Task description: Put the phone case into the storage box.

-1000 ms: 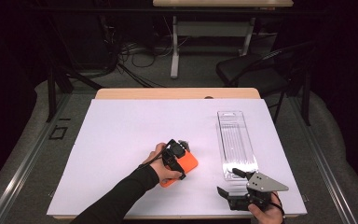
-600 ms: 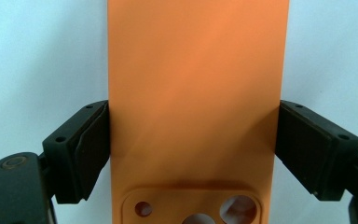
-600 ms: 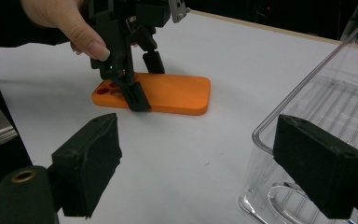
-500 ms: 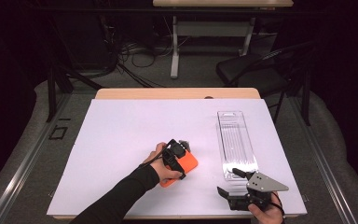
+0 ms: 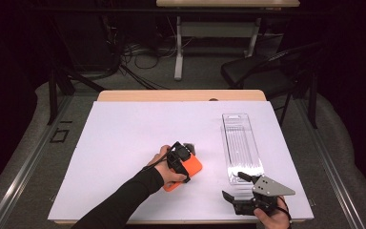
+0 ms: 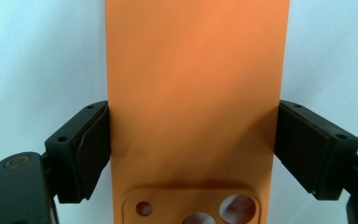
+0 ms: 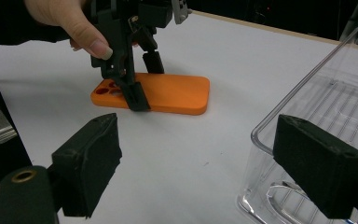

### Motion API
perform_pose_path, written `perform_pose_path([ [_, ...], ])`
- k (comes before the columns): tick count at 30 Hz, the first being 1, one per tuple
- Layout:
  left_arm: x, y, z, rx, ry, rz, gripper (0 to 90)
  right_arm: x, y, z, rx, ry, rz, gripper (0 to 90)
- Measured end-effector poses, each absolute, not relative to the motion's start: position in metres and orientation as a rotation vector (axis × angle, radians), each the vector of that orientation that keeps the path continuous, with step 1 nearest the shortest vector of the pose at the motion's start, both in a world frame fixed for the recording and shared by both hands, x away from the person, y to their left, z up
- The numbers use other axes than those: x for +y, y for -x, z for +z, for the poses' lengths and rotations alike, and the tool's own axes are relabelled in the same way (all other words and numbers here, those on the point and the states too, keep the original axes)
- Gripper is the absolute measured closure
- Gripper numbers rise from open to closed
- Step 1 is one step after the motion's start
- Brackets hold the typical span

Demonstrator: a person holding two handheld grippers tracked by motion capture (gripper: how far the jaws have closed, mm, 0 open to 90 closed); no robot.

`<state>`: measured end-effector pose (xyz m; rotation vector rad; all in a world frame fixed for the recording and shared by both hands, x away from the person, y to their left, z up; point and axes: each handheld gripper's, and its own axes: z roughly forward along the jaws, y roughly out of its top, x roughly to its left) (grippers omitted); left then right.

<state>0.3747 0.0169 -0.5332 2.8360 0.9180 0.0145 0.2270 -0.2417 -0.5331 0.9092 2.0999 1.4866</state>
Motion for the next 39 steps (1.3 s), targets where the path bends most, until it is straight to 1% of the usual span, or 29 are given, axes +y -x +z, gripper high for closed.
perform_pose_path([
  [17,0.020,-0.376,-0.530,0.903,-2.851,-0.003,16.4,-0.242,-0.227,-0.533,2.098,-0.906,1.489,14.2],
  [22,0.026,-0.378,-0.521,0.903,-2.834,-0.012,16.4,-0.242,-0.227,-0.533,2.098,-0.909,1.490,14.3],
  [28,0.034,-0.380,-0.508,0.903,-2.810,0.012,16.4,-0.241,-0.227,-0.533,2.103,-0.901,1.492,14.3],
  [39,0.051,-0.382,-0.493,0.898,-2.791,-0.013,16.4,-0.239,-0.227,-0.533,2.109,-0.891,1.490,14.2],
])
